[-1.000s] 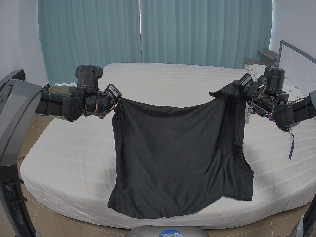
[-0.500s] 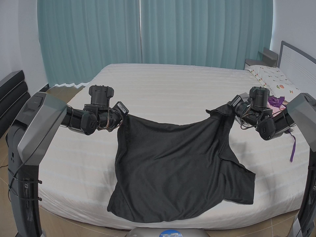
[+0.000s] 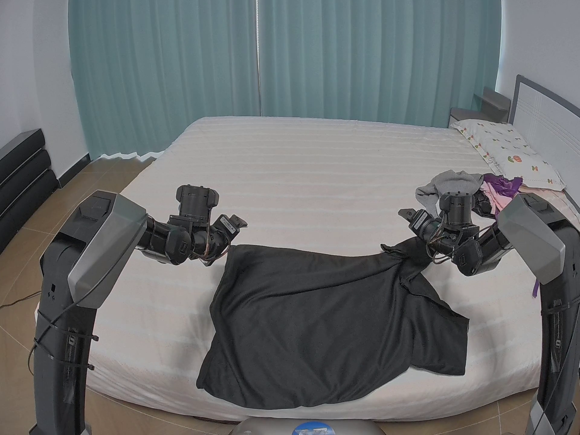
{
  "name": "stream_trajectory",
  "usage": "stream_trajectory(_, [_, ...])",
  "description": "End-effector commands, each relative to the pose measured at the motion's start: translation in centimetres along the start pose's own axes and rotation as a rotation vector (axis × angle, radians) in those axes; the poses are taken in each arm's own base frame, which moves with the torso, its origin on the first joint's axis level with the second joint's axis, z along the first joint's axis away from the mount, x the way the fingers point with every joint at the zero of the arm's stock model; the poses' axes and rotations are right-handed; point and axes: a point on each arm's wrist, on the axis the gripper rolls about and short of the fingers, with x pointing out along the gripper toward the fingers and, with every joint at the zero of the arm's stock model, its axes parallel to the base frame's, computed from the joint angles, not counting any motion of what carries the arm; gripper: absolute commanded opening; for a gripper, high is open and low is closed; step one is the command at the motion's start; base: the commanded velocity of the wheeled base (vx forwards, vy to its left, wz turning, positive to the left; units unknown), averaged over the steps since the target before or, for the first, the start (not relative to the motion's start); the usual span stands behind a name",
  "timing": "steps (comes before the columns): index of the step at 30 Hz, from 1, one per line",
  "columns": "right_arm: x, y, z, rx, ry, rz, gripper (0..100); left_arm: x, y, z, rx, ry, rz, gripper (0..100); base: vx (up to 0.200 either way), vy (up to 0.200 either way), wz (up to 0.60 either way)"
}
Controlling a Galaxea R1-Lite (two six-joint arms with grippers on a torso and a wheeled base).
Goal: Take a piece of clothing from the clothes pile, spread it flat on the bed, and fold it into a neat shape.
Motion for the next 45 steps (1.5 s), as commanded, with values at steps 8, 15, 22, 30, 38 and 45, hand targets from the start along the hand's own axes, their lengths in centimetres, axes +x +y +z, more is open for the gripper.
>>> stream_trajectory(8, [-2.6,-0.9,4.1,0.020,-0.026,-0.027,100,-5.7,2.0,1.1,-0.111,0.100,0.039,100,0.000,0.000,0.00])
stream_trajectory(15, [-4.3,-1.0,4.9,0.028,0.019,-0.001,100,-7.3,3.3,-0.2,-0.187,0.153,0.045,100,0.000,0.000,0.00])
stream_trajectory(22, [-6.3,-3.2,0.1,-0.093,0.232,-0.032,100,-8.2,4.6,-1.3,-0.219,0.140,0.011,100,0.000,0.000,0.00])
stream_trajectory(30, [-5.1,-3.2,-4.5,-0.111,0.355,-0.043,100,-8.8,5.5,-2.1,-0.223,0.151,0.031,100,0.000,0.000,0.00])
stream_trajectory(38, [-4.7,-2.4,-5.7,-0.130,0.401,-0.059,100,-8.8,5.6,-1.9,-0.228,0.148,0.031,100,0.000,0.000,0.00])
stream_trajectory(45, [-3.5,-2.4,-5.7,-0.130,0.390,-0.055,100,-8.8,5.6,-2.0,-0.228,0.149,0.033,100,0.000,0.000,0.00])
